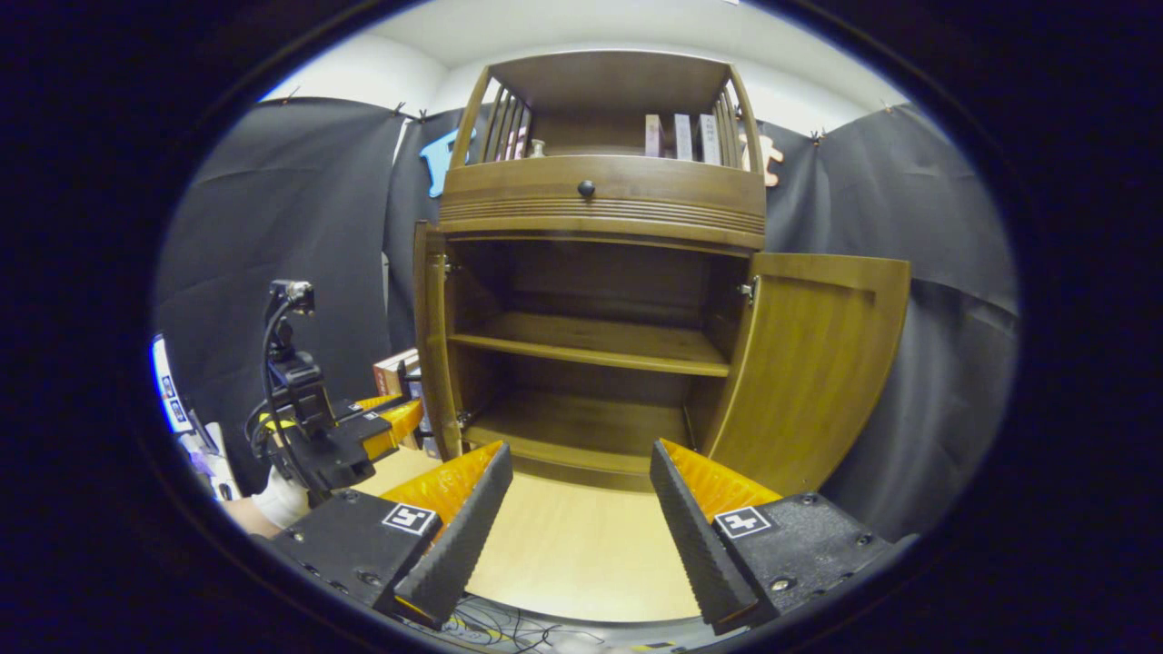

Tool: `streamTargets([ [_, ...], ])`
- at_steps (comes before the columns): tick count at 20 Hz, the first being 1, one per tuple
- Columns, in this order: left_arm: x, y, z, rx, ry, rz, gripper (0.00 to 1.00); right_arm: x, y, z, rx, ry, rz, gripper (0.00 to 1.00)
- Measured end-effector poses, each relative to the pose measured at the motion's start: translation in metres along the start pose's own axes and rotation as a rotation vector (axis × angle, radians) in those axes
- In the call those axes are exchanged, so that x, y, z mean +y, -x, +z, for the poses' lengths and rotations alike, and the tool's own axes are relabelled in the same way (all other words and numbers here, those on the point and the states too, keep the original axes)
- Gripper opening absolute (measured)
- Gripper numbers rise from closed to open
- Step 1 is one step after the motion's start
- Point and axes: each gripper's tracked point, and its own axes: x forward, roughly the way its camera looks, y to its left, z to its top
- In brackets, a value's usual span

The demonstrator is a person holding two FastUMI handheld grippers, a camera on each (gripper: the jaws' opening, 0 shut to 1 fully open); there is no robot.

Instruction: Open the right door of the double-door shoe cabinet with the right hand, and open the left door with the left hand.

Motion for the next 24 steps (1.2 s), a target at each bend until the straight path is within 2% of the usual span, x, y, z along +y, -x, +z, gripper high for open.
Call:
streamTargets([
  [4,0.022,0.012,0.000,-0.001,0.014,0.053,0.16,0.007,-0.002,-0.003,0.009,0.002,0.022,0.96],
  [6,0.036,0.015,-0.003,-0.015,0.006,0.098,0.00,0.011,-0.002,-0.002,0.006,0.005,0.031,0.96],
  [7,0.044,0.020,0.000,-0.020,0.004,0.113,0.04,0.012,-0.002,-0.003,0.005,0.006,0.035,0.97],
  [8,0.051,0.022,-0.001,-0.016,0.006,0.124,0.02,0.015,-0.002,-0.003,0.004,0.006,0.040,0.96],
  [18,0.077,0.032,-0.002,-0.022,-0.034,0.040,0.00,0.022,-0.002,-0.006,0.013,-0.002,0.066,0.97],
  [22,0.103,0.035,-0.002,-0.012,-0.040,0.057,0.00,0.021,-0.001,-0.009,0.019,-0.014,0.072,0.97],
  [23,0.109,0.036,-0.002,-0.012,-0.027,0.063,0.08,0.020,-0.002,-0.008,0.018,-0.017,0.072,0.97],
  [24,0.114,0.035,-0.001,-0.017,-0.017,0.063,0.00,0.018,-0.001,-0.008,0.018,-0.019,0.071,0.97],
])
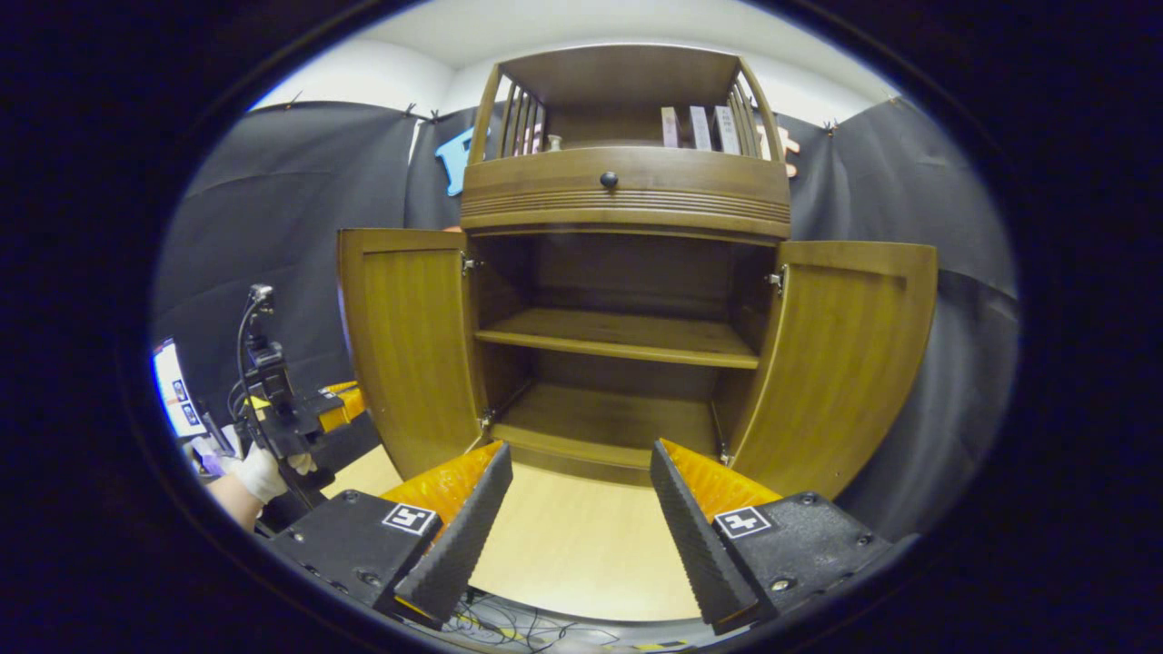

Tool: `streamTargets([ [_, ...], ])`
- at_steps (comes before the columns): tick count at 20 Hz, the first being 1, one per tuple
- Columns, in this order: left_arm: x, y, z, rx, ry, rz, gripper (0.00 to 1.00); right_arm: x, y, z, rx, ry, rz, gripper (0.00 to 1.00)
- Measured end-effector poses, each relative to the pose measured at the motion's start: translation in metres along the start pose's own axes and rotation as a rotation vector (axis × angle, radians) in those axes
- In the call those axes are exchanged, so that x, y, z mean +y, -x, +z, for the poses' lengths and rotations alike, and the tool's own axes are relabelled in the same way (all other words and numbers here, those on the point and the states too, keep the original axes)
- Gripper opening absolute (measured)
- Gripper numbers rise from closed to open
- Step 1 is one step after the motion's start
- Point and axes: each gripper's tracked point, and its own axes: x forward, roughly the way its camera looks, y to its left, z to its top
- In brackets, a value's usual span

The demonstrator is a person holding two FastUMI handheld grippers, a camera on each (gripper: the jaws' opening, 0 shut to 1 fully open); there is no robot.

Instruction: Open the right door of the double-door shoe cabinet with the right hand, and open the left door with the left hand.

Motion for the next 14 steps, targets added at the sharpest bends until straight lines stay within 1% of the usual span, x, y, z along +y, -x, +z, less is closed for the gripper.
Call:
streamTargets([
  [1,0.005,0.000,0.000,0.000,0.004,-0.006,0.00,-0.002,0.000,0.000,-0.001,-0.002,-0.002,0.97],
  [2,0.010,-0.002,-0.002,0.002,0.008,-0.014,0.00,-0.003,0.000,-0.001,0.002,-0.005,-0.004,1.00],
  [3,0.014,-0.003,-0.005,0.010,0.014,-0.029,0.00,-0.004,-0.001,-0.001,0.005,-0.011,-0.004,1.00],
  [4,0.017,-0.002,-0.005,0.009,0.016,-0.047,0.00,-0.005,-0.001,-0.001,0.007,-0.014,-0.005,0.96],
  [8,0.033,-0.005,-0.006,0.031,0.033,-0.112,0.00,-0.010,-0.001,-0.003,0.010,-0.018,-0.011,0.96],
  [11,0.038,-0.005,-0.006,0.047,0.036,-0.157,0.02,-0.012,-0.003,-0.002,0.014,-0.021,-0.011,0.96],
  [12,0.038,-0.004,-0.007,0.057,0.030,-0.166,0.04,-0.012,-0.003,-0.002,0.013,-0.020,-0.010,0.96],
  [13,0.040,-0.005,-0.008,0.067,0.023,-0.171,0.16,-0.013,-0.004,-0.001,0.012,-0.020,-0.009,0.96],
  [14,0.040,-0.002,-0.010,0.078,0.020,-0.180,0.09,-0.013,-0.004,-0.001,0.012,-0.018,-0.008,0.96],
])
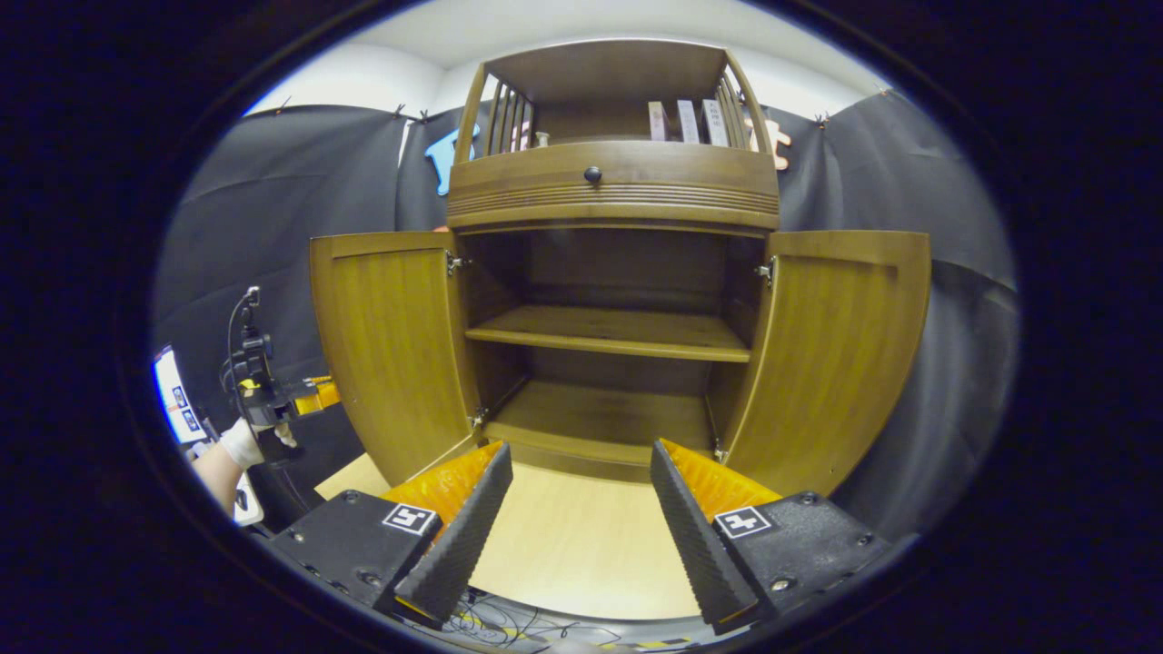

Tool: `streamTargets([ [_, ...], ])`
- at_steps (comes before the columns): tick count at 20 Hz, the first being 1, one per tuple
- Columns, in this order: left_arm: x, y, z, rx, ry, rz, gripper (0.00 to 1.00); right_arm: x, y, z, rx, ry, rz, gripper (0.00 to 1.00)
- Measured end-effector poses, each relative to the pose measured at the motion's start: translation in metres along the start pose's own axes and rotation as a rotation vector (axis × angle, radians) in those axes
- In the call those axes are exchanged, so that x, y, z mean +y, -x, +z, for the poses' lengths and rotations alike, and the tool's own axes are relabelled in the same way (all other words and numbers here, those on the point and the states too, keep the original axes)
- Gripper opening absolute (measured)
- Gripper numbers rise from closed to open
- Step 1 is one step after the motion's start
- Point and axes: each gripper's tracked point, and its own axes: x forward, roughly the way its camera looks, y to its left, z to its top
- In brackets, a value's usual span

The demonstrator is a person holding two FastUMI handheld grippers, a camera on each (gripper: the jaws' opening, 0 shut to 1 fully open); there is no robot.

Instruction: Open the right door of the double-door shoe cabinet with the right hand, and open the left door with the left hand.

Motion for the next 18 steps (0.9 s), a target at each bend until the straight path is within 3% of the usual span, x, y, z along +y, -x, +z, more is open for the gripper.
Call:
streamTargets([
  [1,0.000,0.004,-0.002,0.011,-0.001,-0.007,0.06,-0.001,-0.001,0.001,-0.001,0.000,-0.001,0.96],
  [8,0.017,0.038,-0.005,0.040,-0.005,0.143,0.96,-0.013,-0.008,0.003,-0.024,0.030,-0.029,0.96],
  [9,0.018,0.043,-0.001,0.039,-0.024,0.168,0.85,-0.013,-0.009,0.004,-0.028,0.027,-0.028,0.96],
  [11,0.006,0.058,0.012,0.019,-0.057,0.221,1.00,-0.012,-0.012,0.004,-0.032,0.019,-0.025,0.96],
  [12,0.006,0.064,0.022,-0.001,-0.065,0.273,0.95,-0.012,-0.013,0.004,-0.034,0.017,-0.024,1.00],
  [13,0.000,0.069,0.029,-0.007,-0.072,0.309,0.95,-0.012,-0.015,0.004,-0.035,0.017,-0.025,0.96],
  [18,-0.050,0.073,0.078,-0.083,-0.147,0.380,0.96,-0.022,-0.019,0.007,-0.046,0.006,-0.049,0.96],
])
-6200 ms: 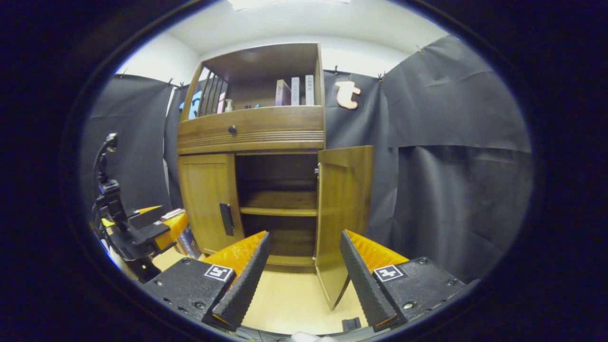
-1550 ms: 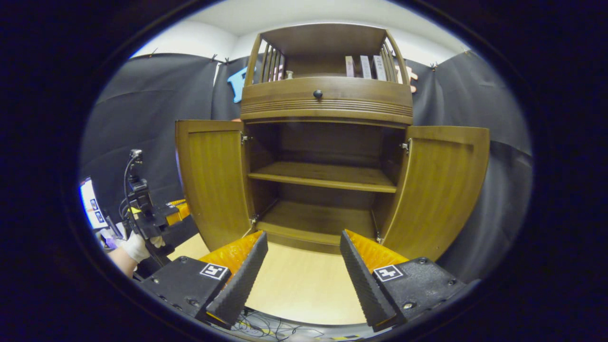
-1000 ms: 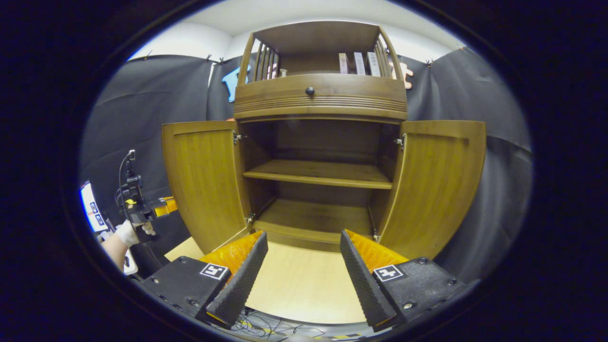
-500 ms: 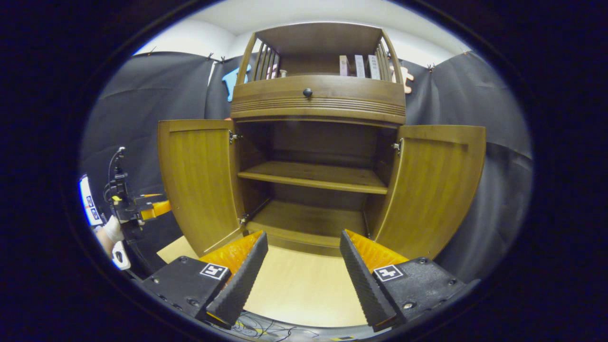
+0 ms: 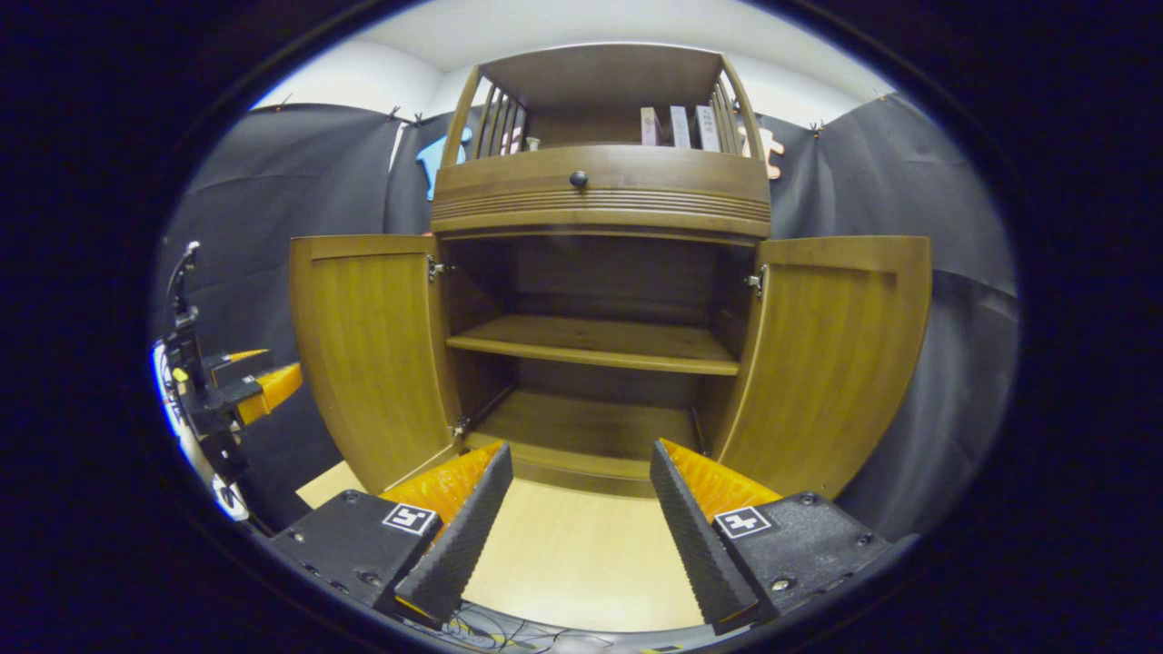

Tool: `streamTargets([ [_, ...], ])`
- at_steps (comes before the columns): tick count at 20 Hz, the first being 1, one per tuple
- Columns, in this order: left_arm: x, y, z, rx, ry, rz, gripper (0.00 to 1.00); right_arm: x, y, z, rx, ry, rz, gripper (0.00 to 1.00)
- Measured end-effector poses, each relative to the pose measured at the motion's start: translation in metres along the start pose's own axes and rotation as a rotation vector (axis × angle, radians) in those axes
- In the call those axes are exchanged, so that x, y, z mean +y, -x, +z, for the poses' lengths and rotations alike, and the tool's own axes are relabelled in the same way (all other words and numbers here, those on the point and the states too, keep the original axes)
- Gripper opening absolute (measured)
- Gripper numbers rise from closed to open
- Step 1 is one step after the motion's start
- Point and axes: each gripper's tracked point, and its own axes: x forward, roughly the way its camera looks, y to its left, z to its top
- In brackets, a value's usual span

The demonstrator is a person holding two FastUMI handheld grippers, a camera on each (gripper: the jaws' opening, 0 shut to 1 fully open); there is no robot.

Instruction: Open the right door of the double-door shoe cabinet with the right hand, and open the left door with the left hand.

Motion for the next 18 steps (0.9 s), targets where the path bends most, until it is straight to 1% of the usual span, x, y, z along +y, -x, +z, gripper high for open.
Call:
streamTargets([
  [3,-0.037,0.002,0.024,-0.019,0.056,-0.026,0.96,-0.008,-0.004,0.004,-0.011,-0.014,-0.027,0.96],
  [6,-0.074,-0.001,0.043,-0.026,0.107,-0.055,0.96,-0.025,0.001,0.006,-0.028,-0.028,-0.076,0.96],
  [8,-0.096,0.000,0.051,-0.033,0.097,-0.062,0.96,-0.038,0.006,0.008,-0.042,-0.042,-0.110,0.96],
  [9,-0.112,0.000,0.054,-0.038,0.099,-0.087,1.00,-0.044,0.008,0.010,-0.052,-0.052,-0.125,0.96],
  [10,-0.129,0.000,0.056,-0.037,0.098,-0.118,1.00,-0.049,0.010,0.010,-0.056,-0.058,-0.139,0.96],
  [11,-0.142,0.001,0.057,-0.035,0.091,-0.142,0.96,-0.055,0.012,0.011,-0.059,-0.061,-0.154,0.96],
  [12,-0.153,0.003,0.056,-0.034,0.077,-0.156,0.96,-0.060,0.013,0.009,-0.062,-0.063,-0.171,0.96],
  [16,-0.184,0.009,0.051,-0.020,0.061,-0.221,0.96,-0.078,0.017,0.003,-0.054,-0.081,-0.215,0.96],
  [17,-0.187,0.009,0.052,-0.019,0.057,-0.227,1.00,-0.082,0.018,0.002,-0.054,-0.085,-0.223,0.96],
  [18,-0.188,0.010,0.054,-0.025,0.056,-0.228,1.00,-0.085,0.018,0.002,-0.055,-0.089,-0.230,1.00],
])
